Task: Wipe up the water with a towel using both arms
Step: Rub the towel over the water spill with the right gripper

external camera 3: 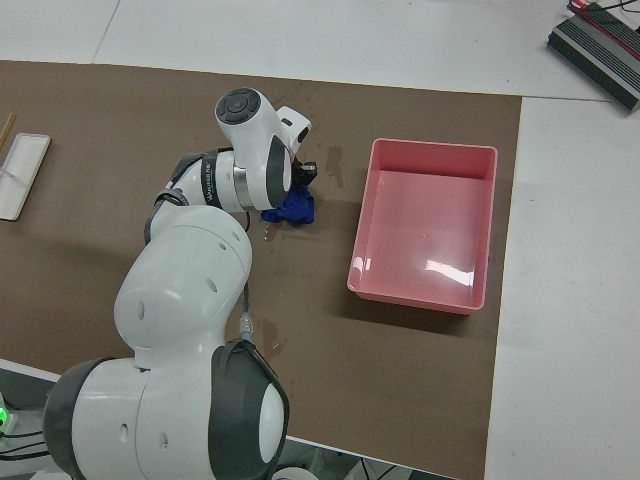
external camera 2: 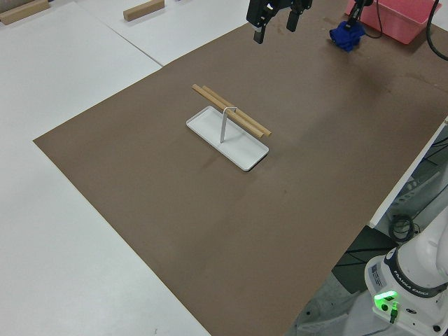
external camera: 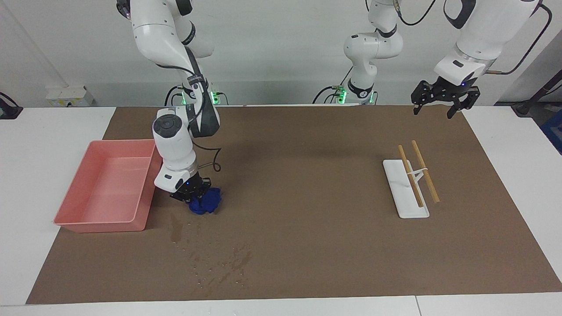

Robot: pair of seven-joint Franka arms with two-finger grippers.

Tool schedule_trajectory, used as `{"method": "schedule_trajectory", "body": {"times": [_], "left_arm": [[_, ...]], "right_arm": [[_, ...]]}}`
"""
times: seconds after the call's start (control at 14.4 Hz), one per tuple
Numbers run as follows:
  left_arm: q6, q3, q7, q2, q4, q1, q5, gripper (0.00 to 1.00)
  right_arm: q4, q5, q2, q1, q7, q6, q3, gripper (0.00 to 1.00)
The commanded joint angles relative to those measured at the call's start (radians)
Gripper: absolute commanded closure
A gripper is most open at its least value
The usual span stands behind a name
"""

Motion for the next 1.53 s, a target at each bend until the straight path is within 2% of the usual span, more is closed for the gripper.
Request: {"method": "schedule_trajectory", "body": {"times": [0.0,0.28,0.56,0.91,1.18,1.46], "left_arm": [[0.017,-0.001,0.005,-0.028,-0.035,0.006,0.001,0.00],[0.017,-0.001,0.005,-0.028,-0.035,0.006,0.001,0.00],[0.017,-0.001,0.005,-0.029,-0.035,0.006,0.001,0.00],[0.017,-0.001,0.005,-0.028,-0.035,0.006,0.001,0.00],[0.016,-0.001,0.005,-0.028,-0.035,0.006,0.001,0.00],[0.017,-0.001,0.005,-0.028,-0.035,0.006,0.001,0.00]], "right_arm": [[-0.101,0.087,-0.008,0.004,0.006,-0.049,0.015,1.00],[-0.220,0.144,-0.059,0.018,0.019,-0.053,0.017,1.00],[-0.283,0.224,-0.085,0.050,0.028,-0.051,0.015,1.00],[-0.257,0.196,-0.067,0.062,0.007,0.027,0.012,1.00],[-0.235,0.045,-0.044,0.003,-0.125,0.098,0.008,1.00],[-0.170,-0.014,-0.022,-0.036,-0.208,0.098,0.008,1.00]]}}
